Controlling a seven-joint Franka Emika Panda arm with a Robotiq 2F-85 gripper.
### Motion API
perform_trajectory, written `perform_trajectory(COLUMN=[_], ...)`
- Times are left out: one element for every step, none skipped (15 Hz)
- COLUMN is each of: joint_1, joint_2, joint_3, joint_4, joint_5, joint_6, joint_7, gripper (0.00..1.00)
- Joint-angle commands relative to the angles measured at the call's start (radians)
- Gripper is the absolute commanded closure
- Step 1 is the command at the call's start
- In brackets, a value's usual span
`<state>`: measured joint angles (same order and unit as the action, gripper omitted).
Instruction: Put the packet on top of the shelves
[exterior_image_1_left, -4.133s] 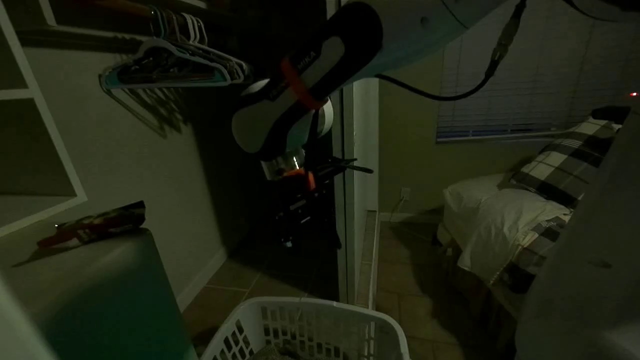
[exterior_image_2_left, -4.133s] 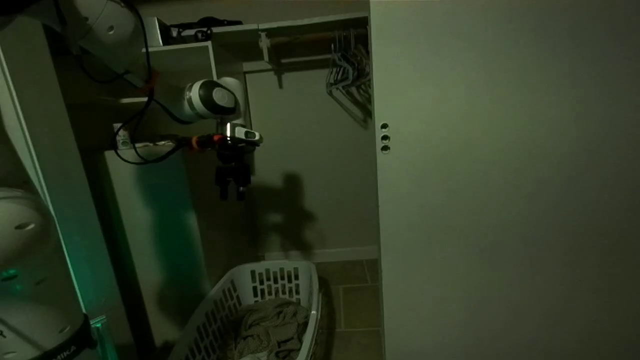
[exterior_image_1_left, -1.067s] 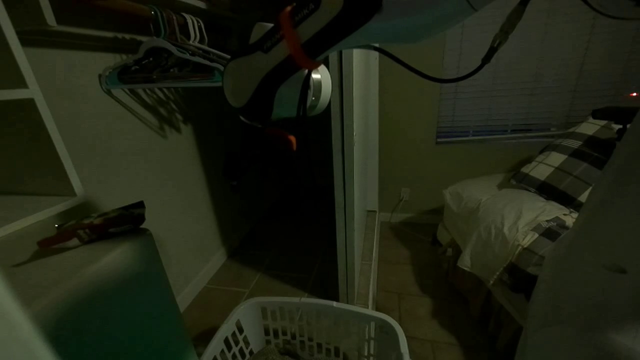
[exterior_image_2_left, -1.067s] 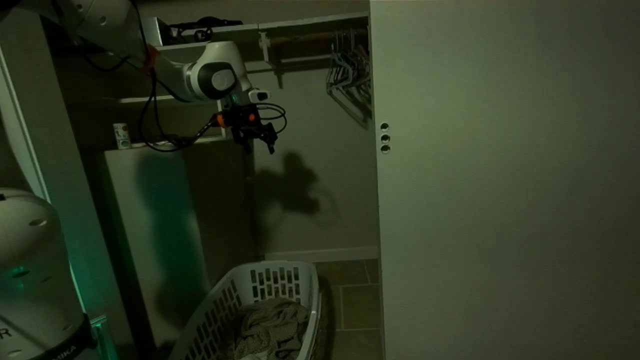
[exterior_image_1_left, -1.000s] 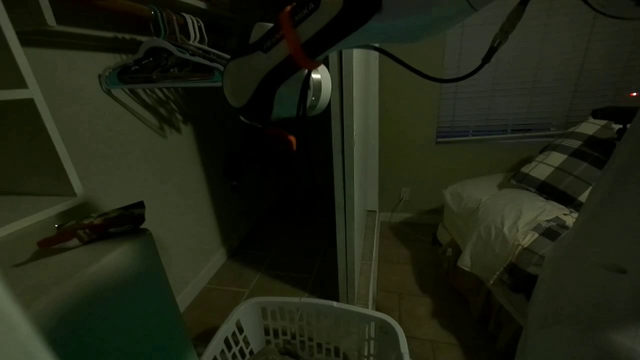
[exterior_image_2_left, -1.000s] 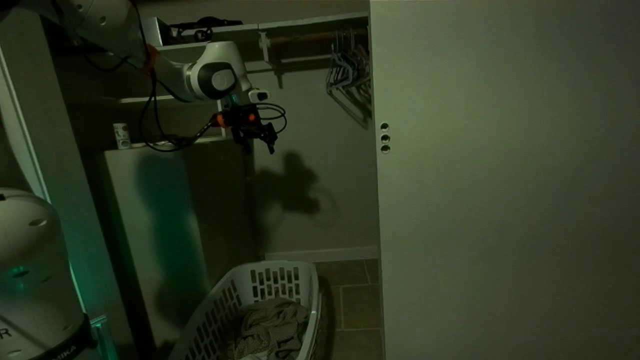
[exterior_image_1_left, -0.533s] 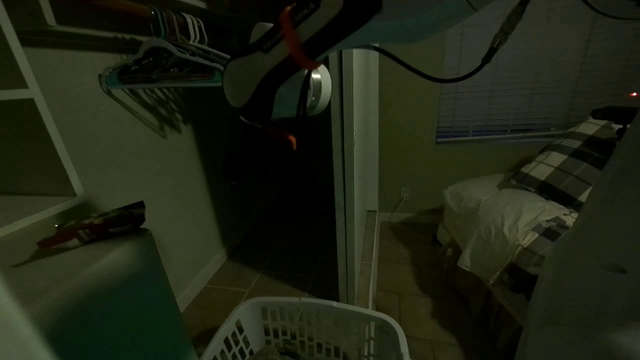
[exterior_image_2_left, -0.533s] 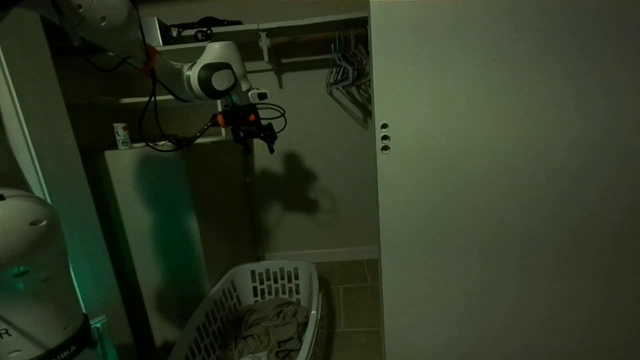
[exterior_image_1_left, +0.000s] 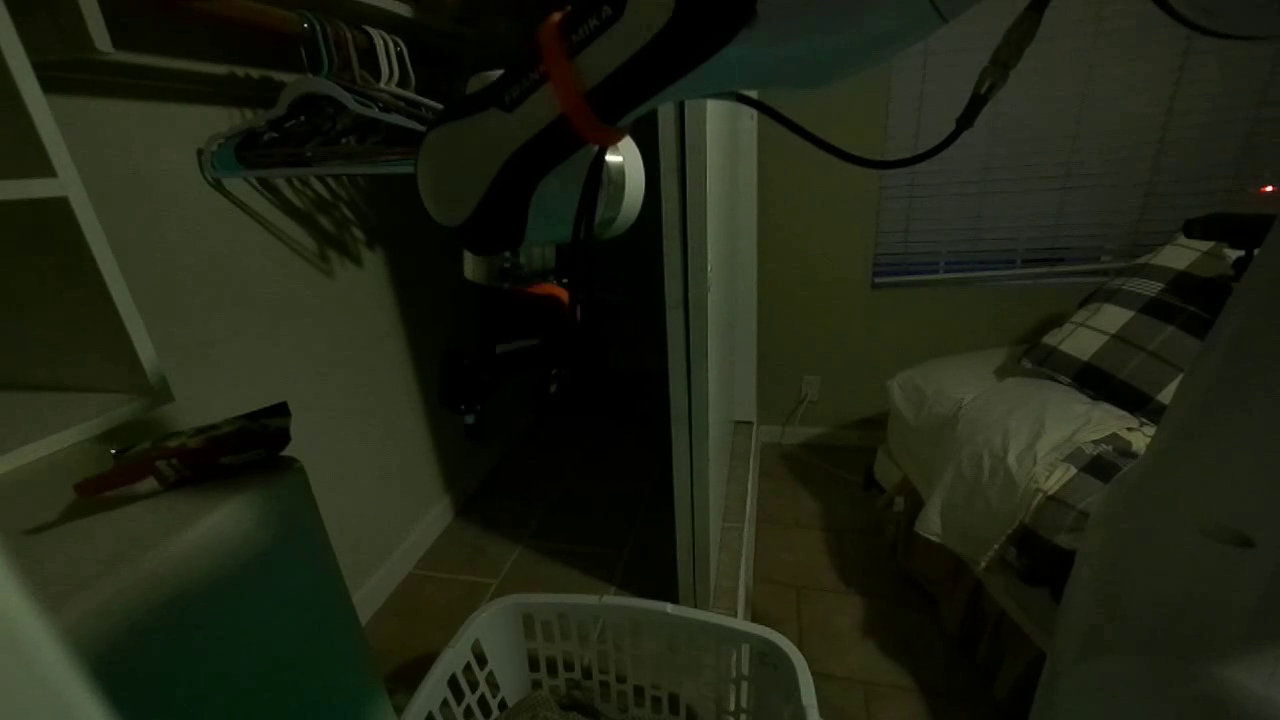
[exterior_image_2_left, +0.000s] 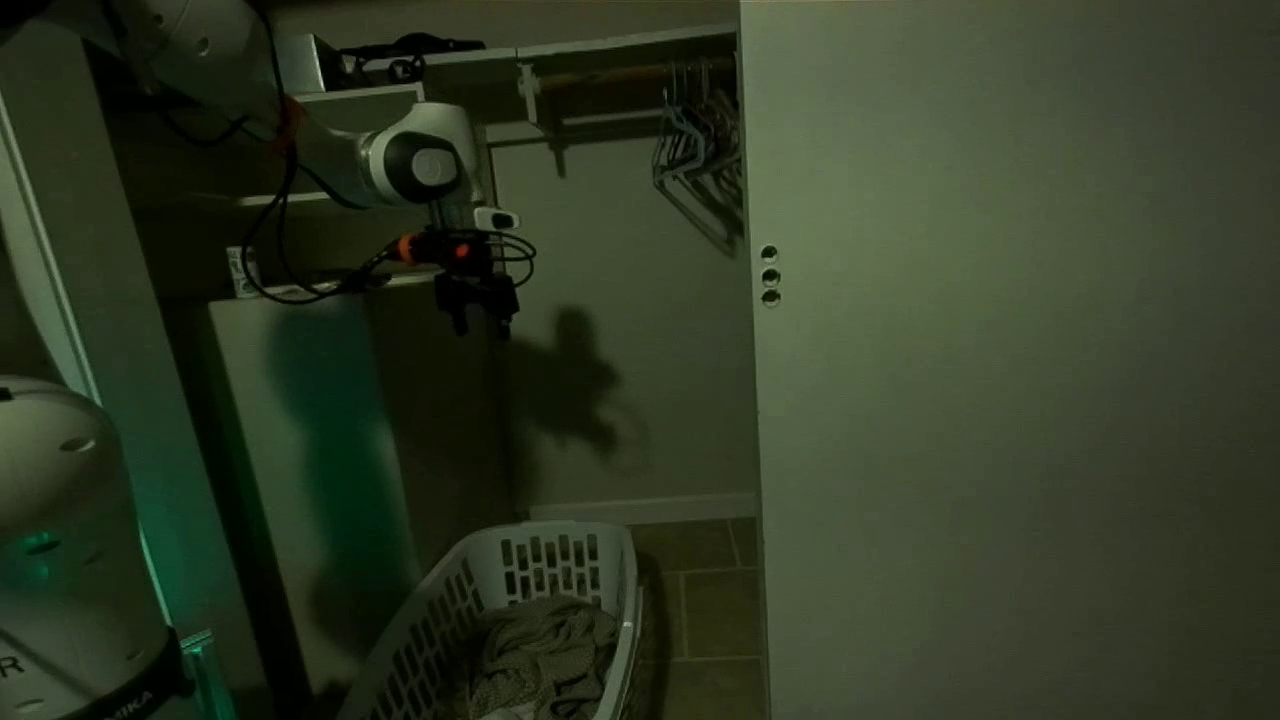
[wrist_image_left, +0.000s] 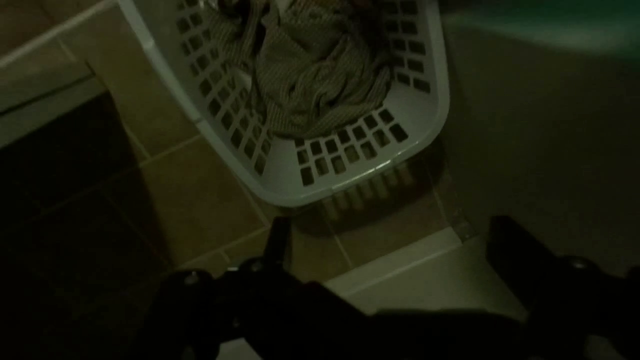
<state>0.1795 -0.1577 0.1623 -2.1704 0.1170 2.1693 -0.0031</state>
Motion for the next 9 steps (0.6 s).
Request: perform_trajectory(joint_1=[0.018, 0.023, 0.029, 0.018, 0.022, 0.023, 0.023, 0.023, 0.023], joint_2=[0.033, 0.039, 0.04, 0.011, 0.015, 0.018, 0.02, 0.022, 0.024], joint_3=[0.021, 0.023, 0.022, 0.027, 0.028, 0.028, 0.028, 0.028, 0.028], joint_4=[0.047, 0.054, 0.054, 0.015, 0.019, 0.023, 0.026, 0.029, 0.03], joint_5=[0.08, 0.125, 0.177, 0.103, 0.131, 0.143, 0.149, 0.151, 0.151], joint_6=[-0.154, -0.17, -0.161, -0.132, -0.136, -0.138, -0.139, -0.139, -0.14], joint_7=[0.1, 0.108, 0.092, 0.084, 0.084, 0.084, 0.084, 0.084, 0.085], gripper=[0.0, 0.0, 0.0, 0.0, 0.0, 0.0, 0.0, 0.0, 0.0])
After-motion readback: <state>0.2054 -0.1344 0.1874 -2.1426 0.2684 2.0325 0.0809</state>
